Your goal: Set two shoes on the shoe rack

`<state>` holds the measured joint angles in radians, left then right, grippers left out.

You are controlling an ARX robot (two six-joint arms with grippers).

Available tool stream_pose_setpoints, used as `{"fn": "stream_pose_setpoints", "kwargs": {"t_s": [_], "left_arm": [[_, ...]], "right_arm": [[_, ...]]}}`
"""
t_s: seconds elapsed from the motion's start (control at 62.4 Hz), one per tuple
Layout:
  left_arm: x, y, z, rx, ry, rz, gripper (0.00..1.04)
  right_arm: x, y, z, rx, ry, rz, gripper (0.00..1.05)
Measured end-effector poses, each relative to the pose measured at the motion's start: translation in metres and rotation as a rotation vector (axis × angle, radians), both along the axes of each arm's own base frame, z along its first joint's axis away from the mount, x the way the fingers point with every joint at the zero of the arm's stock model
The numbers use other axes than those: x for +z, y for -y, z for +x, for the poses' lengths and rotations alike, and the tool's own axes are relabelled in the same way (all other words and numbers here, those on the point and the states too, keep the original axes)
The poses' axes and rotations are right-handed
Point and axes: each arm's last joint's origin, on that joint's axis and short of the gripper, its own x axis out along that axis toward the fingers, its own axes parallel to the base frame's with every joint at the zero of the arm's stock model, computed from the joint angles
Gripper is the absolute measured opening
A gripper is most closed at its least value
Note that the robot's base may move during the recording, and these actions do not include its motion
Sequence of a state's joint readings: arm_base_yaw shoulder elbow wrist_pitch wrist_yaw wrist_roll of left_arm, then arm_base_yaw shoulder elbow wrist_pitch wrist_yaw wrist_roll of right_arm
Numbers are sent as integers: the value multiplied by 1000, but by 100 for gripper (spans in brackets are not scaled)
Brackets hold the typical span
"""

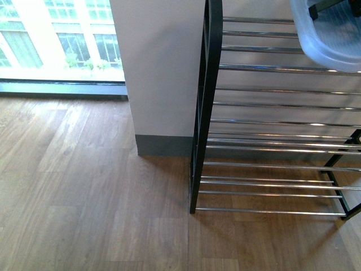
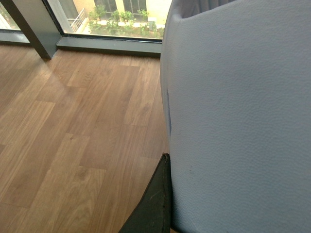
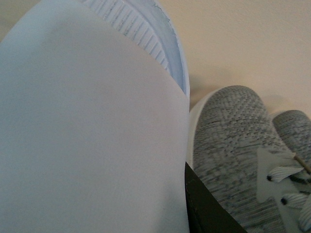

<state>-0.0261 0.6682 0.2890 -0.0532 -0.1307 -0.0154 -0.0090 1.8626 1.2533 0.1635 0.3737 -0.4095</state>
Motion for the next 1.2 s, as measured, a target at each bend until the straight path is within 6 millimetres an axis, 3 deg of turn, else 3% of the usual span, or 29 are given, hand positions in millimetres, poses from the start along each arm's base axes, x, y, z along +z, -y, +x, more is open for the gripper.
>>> {"fn": "stream_pose_setpoints", "kwargs": {"t_s": [0.257, 0.593, 0.914, 0.978, 1.139, 1.203], "left_arm": [[0, 0, 0, 0, 0, 0, 2], [0, 0, 0, 0, 0, 0, 2], [0, 0, 0, 0, 0, 0, 2], [0, 0, 0, 0, 0, 0, 2], [0, 0, 0, 0, 0, 0, 2], [0, 0, 0, 0, 0, 0, 2]], "right_arm": [[-11, 20, 6, 25, -71, -178, 1], [-15, 30, 18, 67, -162, -66, 1], [-22, 32, 26, 52, -163, -75, 1], [-22, 32, 27, 52, -160, -76, 9], [-19, 30, 20, 51, -112, -63, 47], [-17, 28, 13, 54, -99, -50, 55]]}}
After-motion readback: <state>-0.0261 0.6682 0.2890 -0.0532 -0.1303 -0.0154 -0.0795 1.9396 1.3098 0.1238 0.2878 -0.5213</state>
